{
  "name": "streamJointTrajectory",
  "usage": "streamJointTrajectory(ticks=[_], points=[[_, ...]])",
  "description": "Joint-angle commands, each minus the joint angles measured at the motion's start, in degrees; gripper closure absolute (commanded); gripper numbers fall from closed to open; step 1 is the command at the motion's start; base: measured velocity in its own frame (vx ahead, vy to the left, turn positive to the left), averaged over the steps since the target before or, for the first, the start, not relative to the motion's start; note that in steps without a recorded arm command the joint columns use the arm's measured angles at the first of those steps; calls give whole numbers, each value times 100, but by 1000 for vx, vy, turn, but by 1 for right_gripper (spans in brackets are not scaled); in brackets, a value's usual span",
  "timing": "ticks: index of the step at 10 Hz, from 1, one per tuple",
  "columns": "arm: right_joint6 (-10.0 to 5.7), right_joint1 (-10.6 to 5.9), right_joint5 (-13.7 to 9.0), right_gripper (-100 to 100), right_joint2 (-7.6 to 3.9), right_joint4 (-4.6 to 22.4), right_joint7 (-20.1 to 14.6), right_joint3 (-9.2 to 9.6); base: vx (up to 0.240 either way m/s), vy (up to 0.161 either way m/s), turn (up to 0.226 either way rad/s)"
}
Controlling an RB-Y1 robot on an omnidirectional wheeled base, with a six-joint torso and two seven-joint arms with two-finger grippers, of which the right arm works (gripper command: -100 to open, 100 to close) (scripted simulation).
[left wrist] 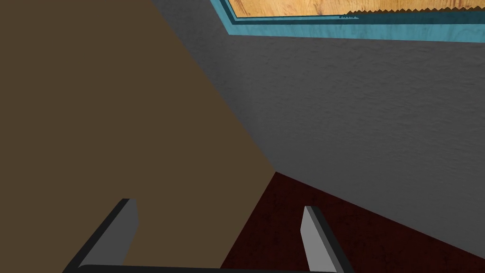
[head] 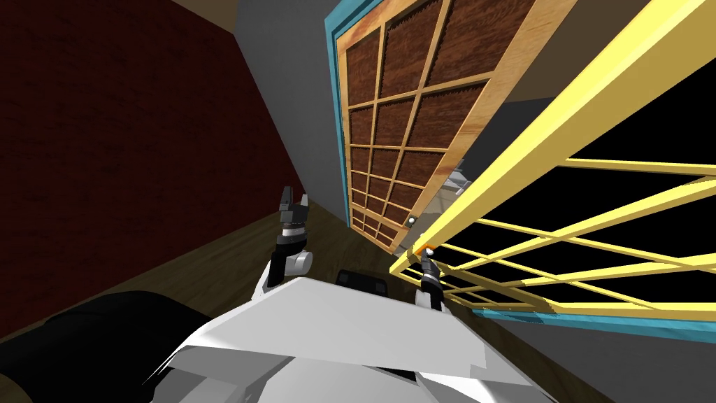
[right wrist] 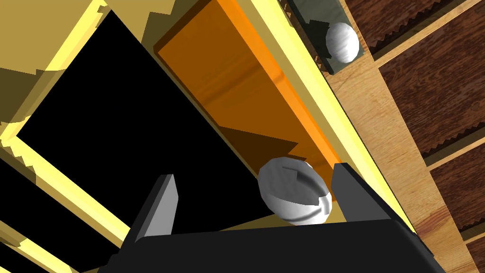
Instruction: Pull the door open
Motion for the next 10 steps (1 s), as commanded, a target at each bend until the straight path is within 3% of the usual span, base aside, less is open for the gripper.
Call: streamJointTrajectory(ticks=[1, 2, 6, 10], points=[[-107, -51, -89, 100, -219, 136, 24, -136, 11, -2, 13], [-107, -51, -89, 100, -219, 136, 24, -136, 0, 5, 3], [-108, -11, -376, 100, -279, 105, -604, 49, -40, -20, 83], [-108, -11, -376, 100, -279, 105, -611, 49, -10, -1, 3]])
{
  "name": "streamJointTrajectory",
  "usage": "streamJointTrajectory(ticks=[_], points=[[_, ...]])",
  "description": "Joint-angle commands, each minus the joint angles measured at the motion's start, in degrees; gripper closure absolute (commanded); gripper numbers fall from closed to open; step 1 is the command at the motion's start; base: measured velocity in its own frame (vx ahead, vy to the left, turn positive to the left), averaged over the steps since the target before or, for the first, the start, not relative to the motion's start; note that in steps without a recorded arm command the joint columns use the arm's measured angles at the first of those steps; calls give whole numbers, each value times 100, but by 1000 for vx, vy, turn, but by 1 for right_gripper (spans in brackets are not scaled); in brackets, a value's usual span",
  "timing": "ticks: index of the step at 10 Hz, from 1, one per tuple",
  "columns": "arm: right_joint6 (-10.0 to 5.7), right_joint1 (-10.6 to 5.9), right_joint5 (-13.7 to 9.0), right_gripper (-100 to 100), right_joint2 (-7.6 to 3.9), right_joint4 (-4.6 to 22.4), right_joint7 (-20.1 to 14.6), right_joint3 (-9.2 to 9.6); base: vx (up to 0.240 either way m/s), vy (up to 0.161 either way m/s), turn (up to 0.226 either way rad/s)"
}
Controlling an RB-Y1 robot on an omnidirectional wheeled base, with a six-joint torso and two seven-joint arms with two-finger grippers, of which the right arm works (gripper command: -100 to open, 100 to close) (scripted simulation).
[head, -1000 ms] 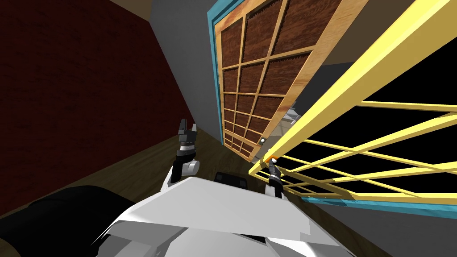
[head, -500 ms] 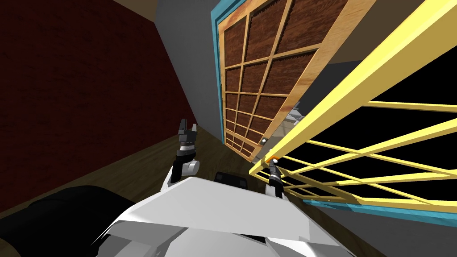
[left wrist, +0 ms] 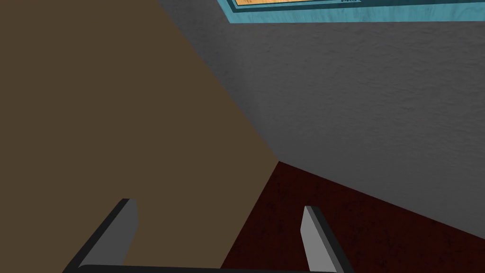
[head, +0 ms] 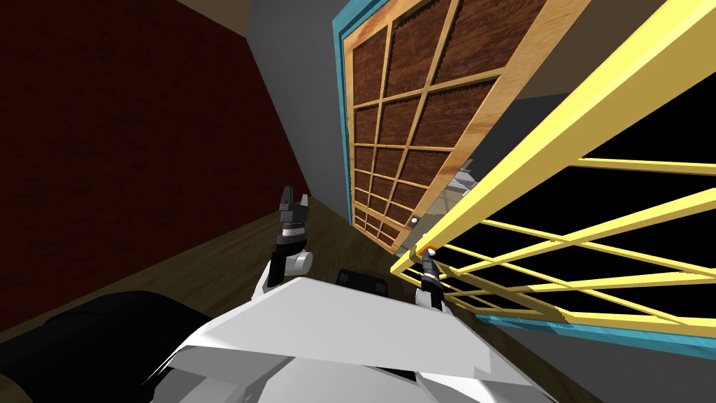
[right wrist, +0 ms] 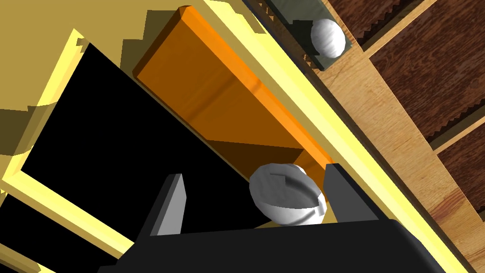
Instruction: Pull the door open
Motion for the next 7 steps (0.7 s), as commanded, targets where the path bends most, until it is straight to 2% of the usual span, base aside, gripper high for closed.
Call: streamJointTrajectory(ticks=[1, 2, 3, 6, 7], points=[[10, 91, -67, 100, -112, -187, -44, -112, 6, 3, 2], [10, 91, -67, 100, -112, 39, -44, -112, -7, -9, 6], [9, 106, -174, 100, -133, -198, -270, -44, -32, -16, 96], [9, 106, -174, 100, -133, -198, -270, -44, -16, -5, 27], [9, 121, -281, 100, -154, -209, -496, 25, -30, -25, 62]])
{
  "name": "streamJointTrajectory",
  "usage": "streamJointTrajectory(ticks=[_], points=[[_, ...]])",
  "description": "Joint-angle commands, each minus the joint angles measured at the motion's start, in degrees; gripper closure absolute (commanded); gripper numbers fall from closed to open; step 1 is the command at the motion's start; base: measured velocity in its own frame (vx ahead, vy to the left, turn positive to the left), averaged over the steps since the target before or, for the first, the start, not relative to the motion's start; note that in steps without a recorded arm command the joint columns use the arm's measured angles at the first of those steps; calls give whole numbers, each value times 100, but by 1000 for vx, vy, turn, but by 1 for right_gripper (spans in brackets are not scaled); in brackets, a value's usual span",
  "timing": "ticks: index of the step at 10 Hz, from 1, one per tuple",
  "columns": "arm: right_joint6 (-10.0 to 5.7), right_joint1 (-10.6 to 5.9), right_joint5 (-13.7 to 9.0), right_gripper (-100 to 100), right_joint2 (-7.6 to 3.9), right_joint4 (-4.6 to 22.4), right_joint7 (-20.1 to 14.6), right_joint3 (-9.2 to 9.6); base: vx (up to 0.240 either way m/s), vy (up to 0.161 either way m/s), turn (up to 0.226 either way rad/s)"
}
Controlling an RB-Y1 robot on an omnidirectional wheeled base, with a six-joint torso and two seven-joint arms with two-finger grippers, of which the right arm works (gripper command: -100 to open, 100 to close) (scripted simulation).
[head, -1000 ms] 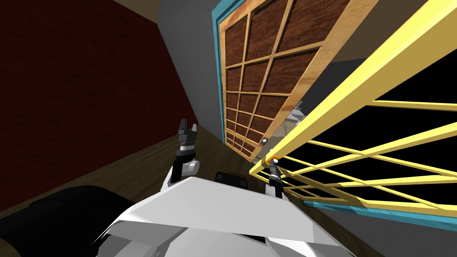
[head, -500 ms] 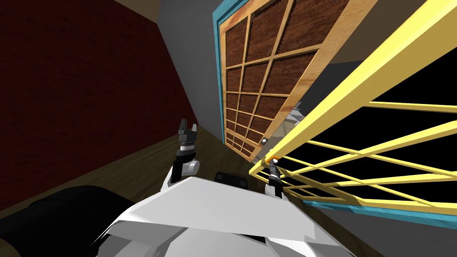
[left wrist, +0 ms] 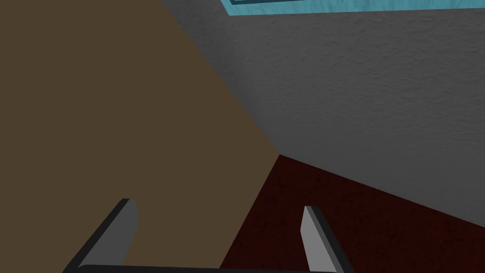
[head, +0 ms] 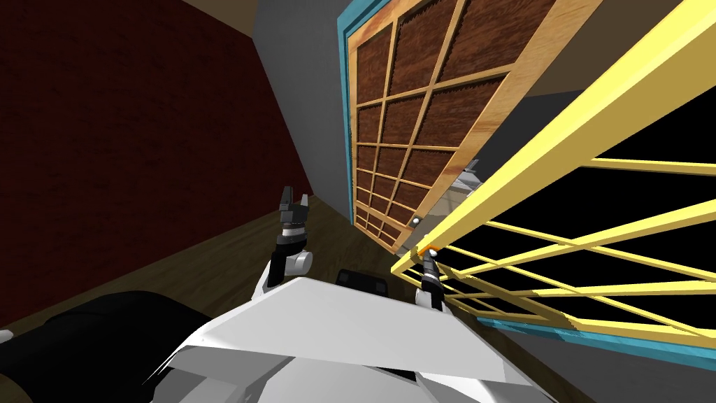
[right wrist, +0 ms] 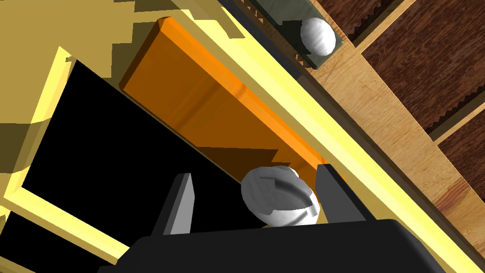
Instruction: Pull the door open
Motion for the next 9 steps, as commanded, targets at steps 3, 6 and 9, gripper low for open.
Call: streamJointTrajectory(ticks=[3, 6, 9], points=[[-34, 13, -140, 100, -73, -305, -122, -113, -20, -4, 21], [-61, 13, -140, 100, -214, 17, -122, -113, 4, 4, 2], [-61, 13, -140, 100, -214, 17, -122, -113, 3, 1, -4]])
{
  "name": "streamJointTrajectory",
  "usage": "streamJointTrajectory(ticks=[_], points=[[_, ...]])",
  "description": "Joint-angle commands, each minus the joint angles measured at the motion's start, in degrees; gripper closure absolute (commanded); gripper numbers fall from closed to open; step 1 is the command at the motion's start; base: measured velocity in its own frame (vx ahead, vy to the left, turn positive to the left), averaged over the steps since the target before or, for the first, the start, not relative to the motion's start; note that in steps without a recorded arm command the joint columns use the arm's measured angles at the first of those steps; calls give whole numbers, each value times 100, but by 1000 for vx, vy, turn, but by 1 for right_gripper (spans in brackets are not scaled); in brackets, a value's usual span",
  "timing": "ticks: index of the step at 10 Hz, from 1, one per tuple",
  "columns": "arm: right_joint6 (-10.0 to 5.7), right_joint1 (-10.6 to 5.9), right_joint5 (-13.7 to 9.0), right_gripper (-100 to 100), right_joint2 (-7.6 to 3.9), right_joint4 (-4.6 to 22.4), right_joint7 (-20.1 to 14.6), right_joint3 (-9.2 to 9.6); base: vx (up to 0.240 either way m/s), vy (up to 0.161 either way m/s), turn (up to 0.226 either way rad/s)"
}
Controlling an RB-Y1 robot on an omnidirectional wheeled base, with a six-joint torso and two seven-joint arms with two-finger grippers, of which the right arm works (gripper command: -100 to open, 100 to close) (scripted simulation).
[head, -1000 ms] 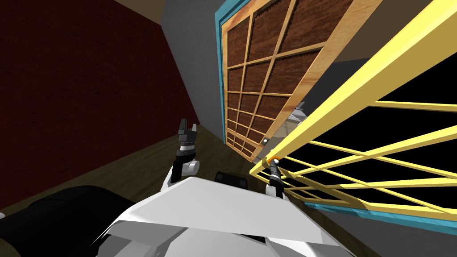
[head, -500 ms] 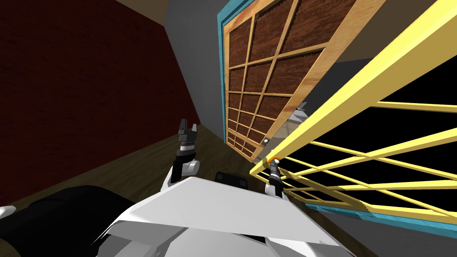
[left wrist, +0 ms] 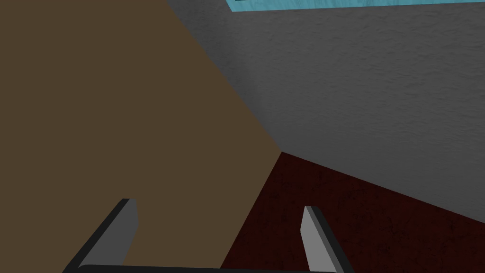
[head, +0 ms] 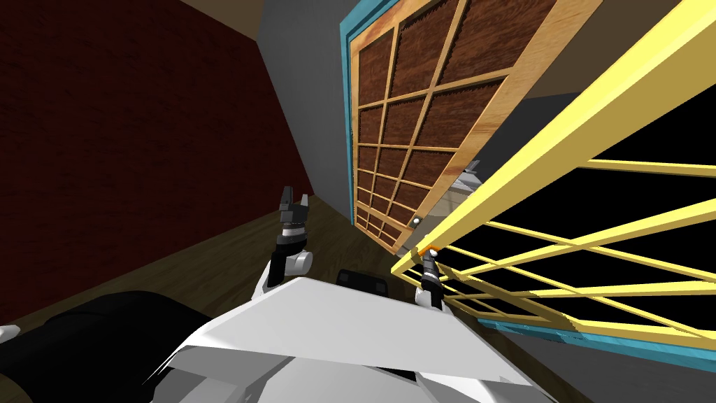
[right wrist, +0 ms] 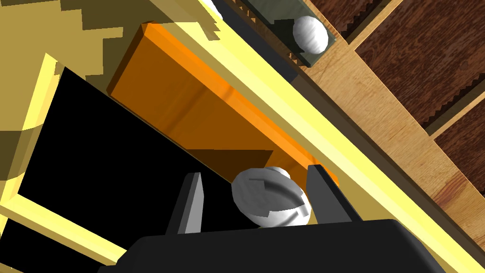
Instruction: Pull the door open
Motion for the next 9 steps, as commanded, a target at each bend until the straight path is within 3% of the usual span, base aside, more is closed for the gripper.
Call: streamJointTrajectory(ticks=[1, 6, 8, 9], points=[[-1, 5, -57, 100, -15, -3, -158, 43, 3, 22, 96], [-9, 31, -342, 100, -88, -15, -912, 256, -38, -14, 66], [-9, 31, -342, 100, -88, -15, -912, 256, -15, -9, 15], [-10, 37, -415, 100, -106, -18, -1096, 311, -9, 0, 29]])
